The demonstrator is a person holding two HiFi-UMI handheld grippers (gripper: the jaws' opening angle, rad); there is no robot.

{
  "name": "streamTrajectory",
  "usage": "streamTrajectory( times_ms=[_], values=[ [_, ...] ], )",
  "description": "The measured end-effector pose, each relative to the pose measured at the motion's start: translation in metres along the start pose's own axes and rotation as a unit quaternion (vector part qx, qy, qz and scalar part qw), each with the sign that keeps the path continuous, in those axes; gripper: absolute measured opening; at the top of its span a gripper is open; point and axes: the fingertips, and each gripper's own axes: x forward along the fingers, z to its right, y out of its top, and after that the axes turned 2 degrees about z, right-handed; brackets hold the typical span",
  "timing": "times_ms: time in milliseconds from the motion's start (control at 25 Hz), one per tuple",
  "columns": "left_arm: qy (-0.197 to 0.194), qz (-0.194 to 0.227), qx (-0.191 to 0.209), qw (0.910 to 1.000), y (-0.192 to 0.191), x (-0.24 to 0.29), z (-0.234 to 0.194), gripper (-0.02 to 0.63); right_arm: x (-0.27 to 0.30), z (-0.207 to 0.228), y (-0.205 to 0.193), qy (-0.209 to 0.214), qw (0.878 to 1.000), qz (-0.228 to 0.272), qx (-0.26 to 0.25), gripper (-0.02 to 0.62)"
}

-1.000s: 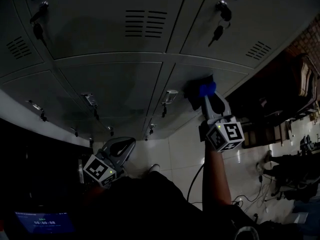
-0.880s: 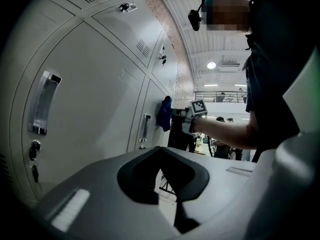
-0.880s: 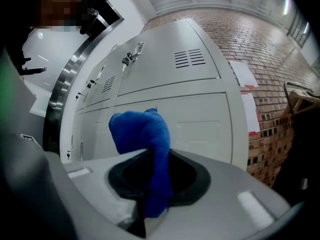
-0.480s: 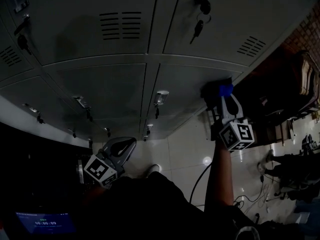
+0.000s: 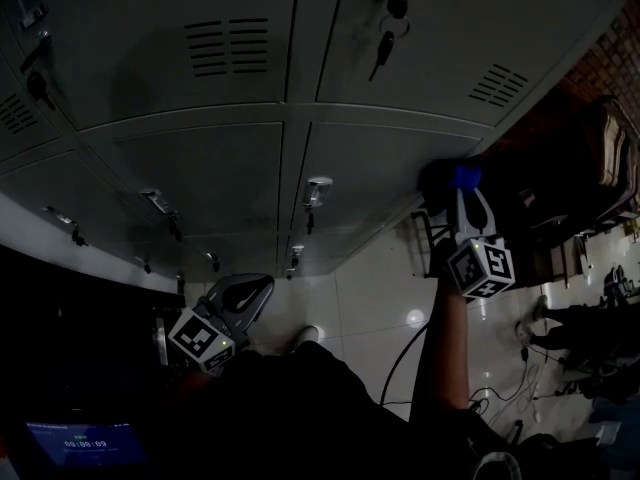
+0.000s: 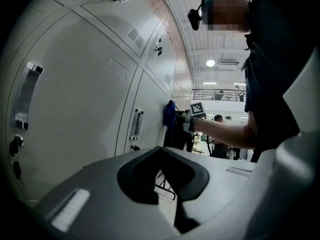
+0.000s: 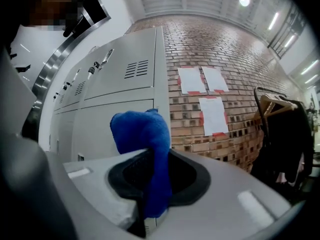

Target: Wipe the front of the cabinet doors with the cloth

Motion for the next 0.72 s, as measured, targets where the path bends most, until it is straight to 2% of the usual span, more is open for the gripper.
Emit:
streamTrajectory(
  times_ms=[280,440,720],
  values=[
    [-0.011,-0.005,0.0,0.9999,0.003,-0.01,-0.002,0.001,-0.012,-0.04,0.0,0.023,1.0,0.01,-0.005,0.069],
    [-0.016,-0.002,0.0,0.9999,0.002,-0.018,-0.006,0.001,-0.016,-0.098,-0.007,0.075,0.997,0.01,0.0,0.069],
    [-0.015,-0.003,-0.003,0.9999,0.0,-0.036,-0.013,0.002,-0.009,-0.191,-0.038,0.166,0.986,-0.02,0.02,0.069]
  ],
)
